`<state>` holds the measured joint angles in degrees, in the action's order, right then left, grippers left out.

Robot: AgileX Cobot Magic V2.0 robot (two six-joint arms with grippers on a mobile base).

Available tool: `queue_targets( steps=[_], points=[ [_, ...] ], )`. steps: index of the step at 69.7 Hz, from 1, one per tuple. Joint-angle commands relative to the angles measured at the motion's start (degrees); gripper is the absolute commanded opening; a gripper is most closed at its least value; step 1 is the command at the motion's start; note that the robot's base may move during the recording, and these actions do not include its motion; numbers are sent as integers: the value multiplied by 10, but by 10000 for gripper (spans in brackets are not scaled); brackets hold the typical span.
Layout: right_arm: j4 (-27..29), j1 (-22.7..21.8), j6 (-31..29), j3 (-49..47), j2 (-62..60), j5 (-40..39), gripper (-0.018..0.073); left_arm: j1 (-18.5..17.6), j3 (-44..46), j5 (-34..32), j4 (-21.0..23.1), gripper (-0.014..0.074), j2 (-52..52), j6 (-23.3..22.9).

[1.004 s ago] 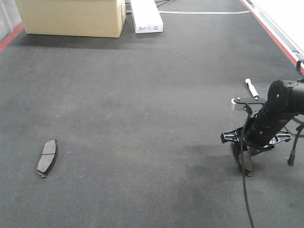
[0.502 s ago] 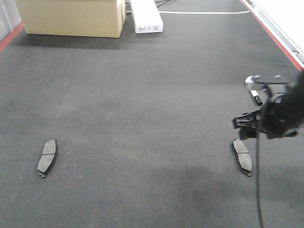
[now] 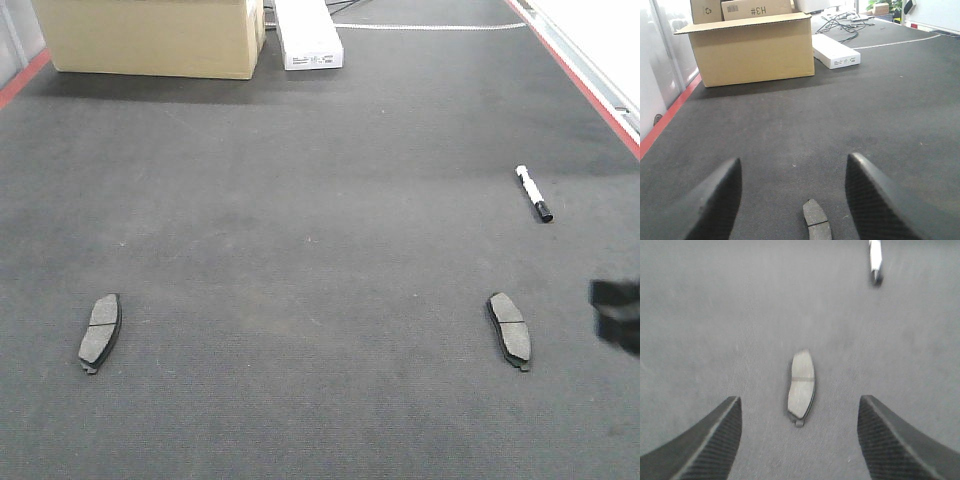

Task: Move and align brake pads A on conveyor
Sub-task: 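Raise the open right gripper away from the placed brake pad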

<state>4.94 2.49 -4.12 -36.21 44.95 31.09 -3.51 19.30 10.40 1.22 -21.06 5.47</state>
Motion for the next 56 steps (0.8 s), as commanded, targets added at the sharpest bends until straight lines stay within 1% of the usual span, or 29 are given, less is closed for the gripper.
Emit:
queue_targets(
  steps=[1,6,16,24,32,56],
  points=[
    [0,0,-8,31,-72,-69,469,-1,16,-45,0,449,-2,-1],
    [0,0,-10,68,-125,-80,469,-1,16,-45,0,449,-2,-1],
    [0,0,-10,123,-193,-96,469,-1,16,-45,0,449,-2,-1],
    [0,0,-10,157,-234,-163,469,-1,16,-45,0,449,-2,-1],
    [4,0,-9,174,-250,-188,469,-1,16,-45,0,449,-2,-1],
    [4,0,-9,175,-250,-189,469,-1,16,-45,0,449,-2,-1]
  ],
)
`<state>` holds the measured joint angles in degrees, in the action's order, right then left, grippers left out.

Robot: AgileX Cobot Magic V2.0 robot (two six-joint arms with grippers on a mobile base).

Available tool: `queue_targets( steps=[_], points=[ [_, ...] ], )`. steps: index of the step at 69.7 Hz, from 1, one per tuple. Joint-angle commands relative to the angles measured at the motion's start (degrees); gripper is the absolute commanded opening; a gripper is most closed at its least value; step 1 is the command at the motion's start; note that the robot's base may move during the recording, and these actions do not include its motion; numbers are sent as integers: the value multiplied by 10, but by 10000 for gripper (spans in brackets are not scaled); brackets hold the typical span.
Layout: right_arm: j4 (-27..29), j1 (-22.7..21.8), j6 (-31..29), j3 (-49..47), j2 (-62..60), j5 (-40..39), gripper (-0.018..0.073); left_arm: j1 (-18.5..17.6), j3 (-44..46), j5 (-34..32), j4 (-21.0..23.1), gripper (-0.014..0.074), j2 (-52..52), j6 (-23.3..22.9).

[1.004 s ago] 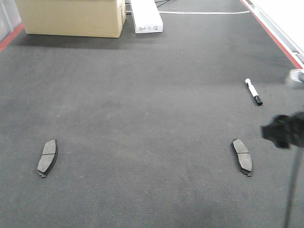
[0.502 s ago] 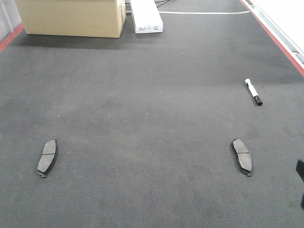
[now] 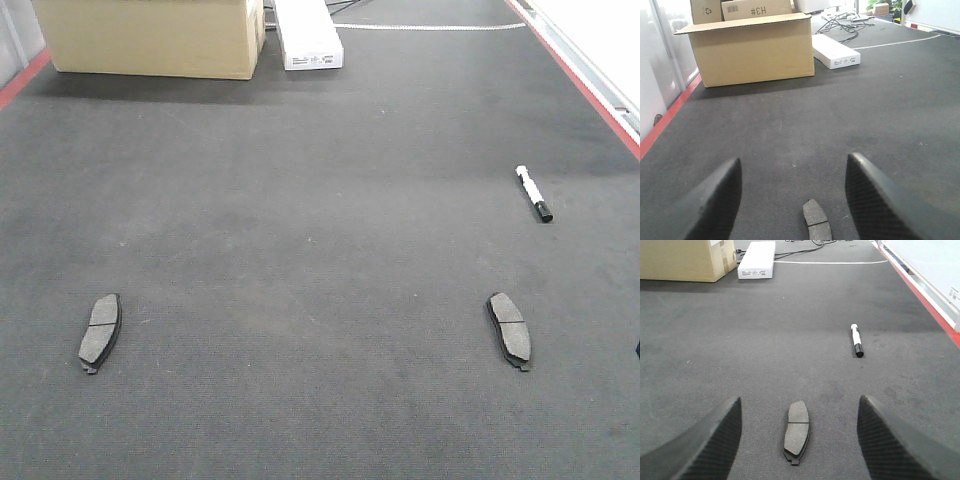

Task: Move and align brake pads A on conveyor
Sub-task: 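Raise the open right gripper away from the placed brake pad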

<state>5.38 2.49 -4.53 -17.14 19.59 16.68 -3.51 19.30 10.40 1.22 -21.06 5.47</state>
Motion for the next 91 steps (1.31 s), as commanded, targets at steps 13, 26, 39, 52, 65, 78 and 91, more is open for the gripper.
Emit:
queue_targets(
  steps=[13,26,39,52,65,78,91],
  points=[
    [0,0,-5,-16,3,-45,469,-1,16,-45,0,449,-2,-1],
    [0,0,-5,-16,3,-44,469,-1,16,-45,0,449,-2,-1],
    [0,0,-5,-16,3,-39,469,-1,16,-45,0,449,-2,-1],
    [0,0,-5,-16,3,-39,469,-1,16,-45,0,449,-2,-1],
    [0,0,-5,-16,4,-39,469,-1,16,-44,0,449,-2,-1],
    [0,0,-5,-16,5,-39,469,-1,16,-44,0,449,-2,-1],
    [0,0,-5,-16,5,-39,469,-1,16,-44,0,449,-2,-1]
  ],
)
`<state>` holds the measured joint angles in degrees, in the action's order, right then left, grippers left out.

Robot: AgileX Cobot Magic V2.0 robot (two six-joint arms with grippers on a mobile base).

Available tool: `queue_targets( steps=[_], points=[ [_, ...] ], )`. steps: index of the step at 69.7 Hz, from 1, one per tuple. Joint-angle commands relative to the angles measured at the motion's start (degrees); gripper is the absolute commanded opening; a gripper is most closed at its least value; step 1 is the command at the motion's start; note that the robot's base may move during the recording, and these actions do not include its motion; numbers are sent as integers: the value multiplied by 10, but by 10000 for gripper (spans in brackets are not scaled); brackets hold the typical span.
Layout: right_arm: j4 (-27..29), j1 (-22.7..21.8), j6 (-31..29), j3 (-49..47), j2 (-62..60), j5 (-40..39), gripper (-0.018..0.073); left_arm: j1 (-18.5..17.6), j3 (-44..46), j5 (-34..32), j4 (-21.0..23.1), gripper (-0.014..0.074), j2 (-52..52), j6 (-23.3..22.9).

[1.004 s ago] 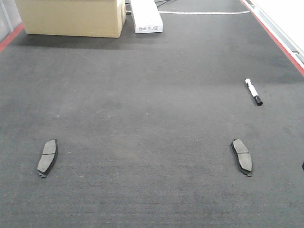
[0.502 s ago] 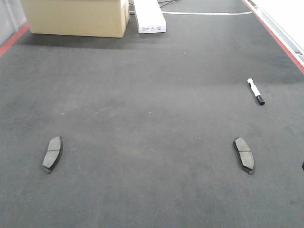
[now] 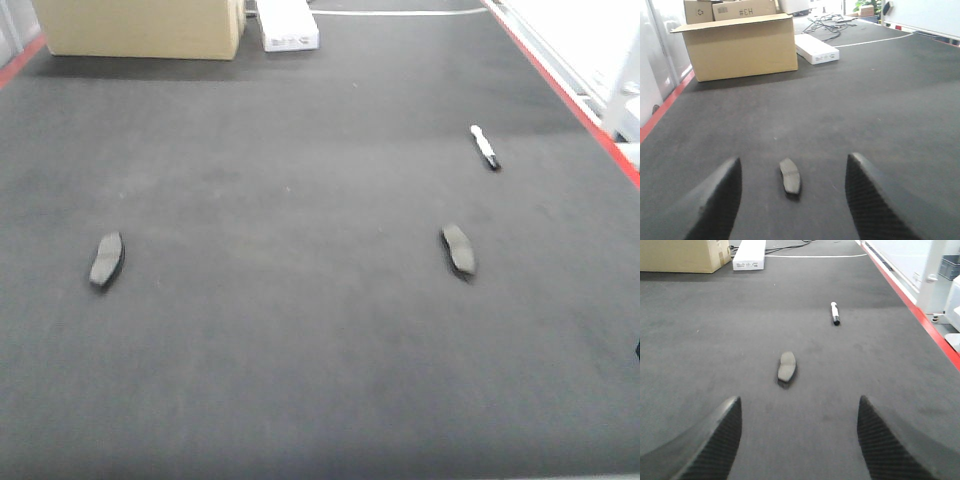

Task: Move and align brake pads A on conveyor
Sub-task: 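Raise the open right gripper away from the placed brake pad, then turn the base away from the conveyor belt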

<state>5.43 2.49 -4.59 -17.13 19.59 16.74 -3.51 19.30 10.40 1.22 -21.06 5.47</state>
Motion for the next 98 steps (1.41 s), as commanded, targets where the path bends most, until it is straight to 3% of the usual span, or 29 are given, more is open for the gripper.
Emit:
queue_targets(
  steps=[1,98],
  points=[
    [0,0,-5,-16,5,-40,469,-1,16,-44,0,449,-2,-1],
    [0,0,-5,-16,5,-39,469,-1,16,-44,0,449,-2,-1]
  ],
)
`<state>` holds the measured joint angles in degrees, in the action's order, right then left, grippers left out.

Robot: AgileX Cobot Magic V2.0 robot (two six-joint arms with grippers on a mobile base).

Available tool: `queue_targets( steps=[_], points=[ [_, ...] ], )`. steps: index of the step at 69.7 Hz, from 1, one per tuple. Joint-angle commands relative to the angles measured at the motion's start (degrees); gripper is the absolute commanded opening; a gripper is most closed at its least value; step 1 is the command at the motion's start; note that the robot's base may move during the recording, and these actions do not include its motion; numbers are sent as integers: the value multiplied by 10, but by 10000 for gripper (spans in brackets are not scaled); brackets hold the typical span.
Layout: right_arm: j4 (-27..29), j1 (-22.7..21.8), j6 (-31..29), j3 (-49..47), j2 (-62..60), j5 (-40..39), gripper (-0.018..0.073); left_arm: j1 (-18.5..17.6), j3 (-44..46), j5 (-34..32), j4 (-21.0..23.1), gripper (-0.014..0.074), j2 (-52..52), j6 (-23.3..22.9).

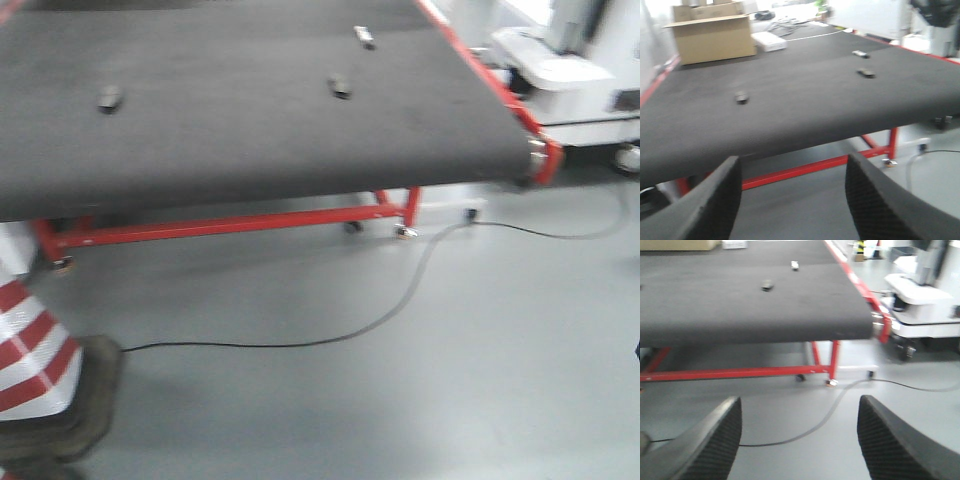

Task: Move and align brake pads A on conveyor
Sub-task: 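Turn the base away from the conveyor belt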

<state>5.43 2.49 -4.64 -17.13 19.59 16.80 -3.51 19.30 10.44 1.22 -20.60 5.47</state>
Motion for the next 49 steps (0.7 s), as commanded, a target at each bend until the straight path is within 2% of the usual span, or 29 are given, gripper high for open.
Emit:
queue_targets(
  steps=[1,49],
  points=[
    [0,0,-4,-16,5,-40,469,-1,16,-44,0,449,-7,-1],
    [0,0,-4,-16,5,-40,469,-1,16,-44,0,449,-7,-1]
  ],
)
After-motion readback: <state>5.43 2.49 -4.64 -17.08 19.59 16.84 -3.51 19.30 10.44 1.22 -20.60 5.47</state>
